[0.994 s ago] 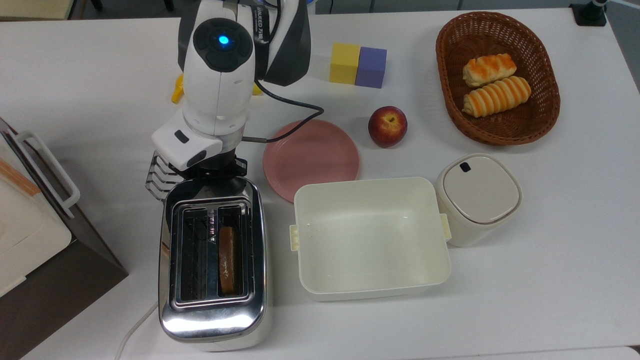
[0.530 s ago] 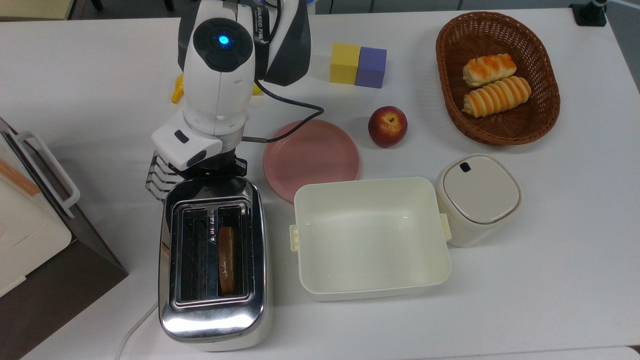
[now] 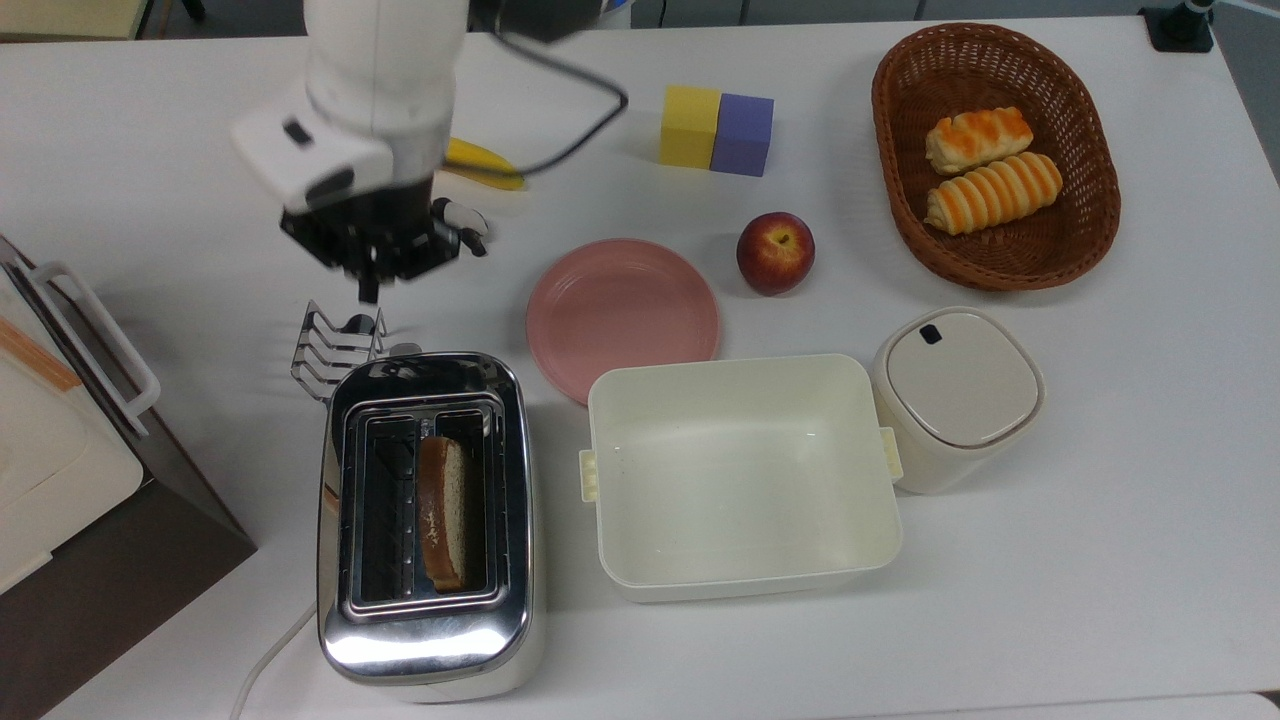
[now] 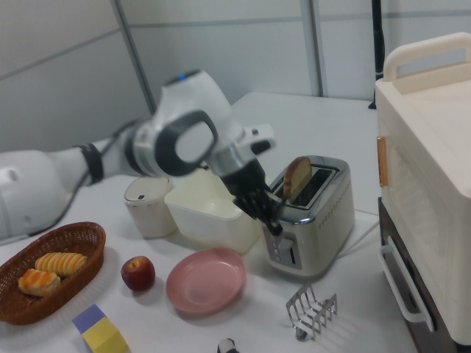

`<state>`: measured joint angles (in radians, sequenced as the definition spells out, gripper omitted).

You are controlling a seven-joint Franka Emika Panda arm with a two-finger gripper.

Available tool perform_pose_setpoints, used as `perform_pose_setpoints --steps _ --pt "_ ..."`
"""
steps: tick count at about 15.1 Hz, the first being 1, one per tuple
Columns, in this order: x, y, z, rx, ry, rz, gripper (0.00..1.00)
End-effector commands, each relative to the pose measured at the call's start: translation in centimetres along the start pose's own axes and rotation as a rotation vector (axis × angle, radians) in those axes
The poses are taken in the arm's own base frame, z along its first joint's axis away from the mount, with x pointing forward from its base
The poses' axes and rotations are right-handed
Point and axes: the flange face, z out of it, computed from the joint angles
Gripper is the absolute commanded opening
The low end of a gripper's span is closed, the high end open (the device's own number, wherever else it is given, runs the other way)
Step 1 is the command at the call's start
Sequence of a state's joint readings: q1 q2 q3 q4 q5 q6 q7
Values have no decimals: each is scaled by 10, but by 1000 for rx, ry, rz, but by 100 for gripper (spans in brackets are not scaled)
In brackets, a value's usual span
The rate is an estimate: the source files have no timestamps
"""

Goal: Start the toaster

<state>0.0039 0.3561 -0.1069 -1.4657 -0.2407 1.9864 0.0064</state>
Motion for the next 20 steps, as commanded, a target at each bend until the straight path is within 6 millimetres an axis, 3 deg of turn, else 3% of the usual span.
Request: perform_pose_setpoints --steps 1,4,6,10,13,15,16,17,18,19,20 --pt "-31 -1 -78 10 -10 -6 0" --pt "-58 1 -142 33 -22 -3 0" --pt "-74 3 -166 80 -40 8 1" --pt "-94 12 -189 202 -63 43 2" --pt "-99 38 -187 274 -65 89 2" --pt "-99 40 -186 280 -63 86 4" --pt "-99 39 -186 286 -62 87 13" --pt "-98 38 -189 310 -56 90 37" --pt "-97 41 -196 325 -40 95 77" --pt "-97 46 -195 332 -39 107 100" --pt "-96 45 -196 332 -39 113 100"
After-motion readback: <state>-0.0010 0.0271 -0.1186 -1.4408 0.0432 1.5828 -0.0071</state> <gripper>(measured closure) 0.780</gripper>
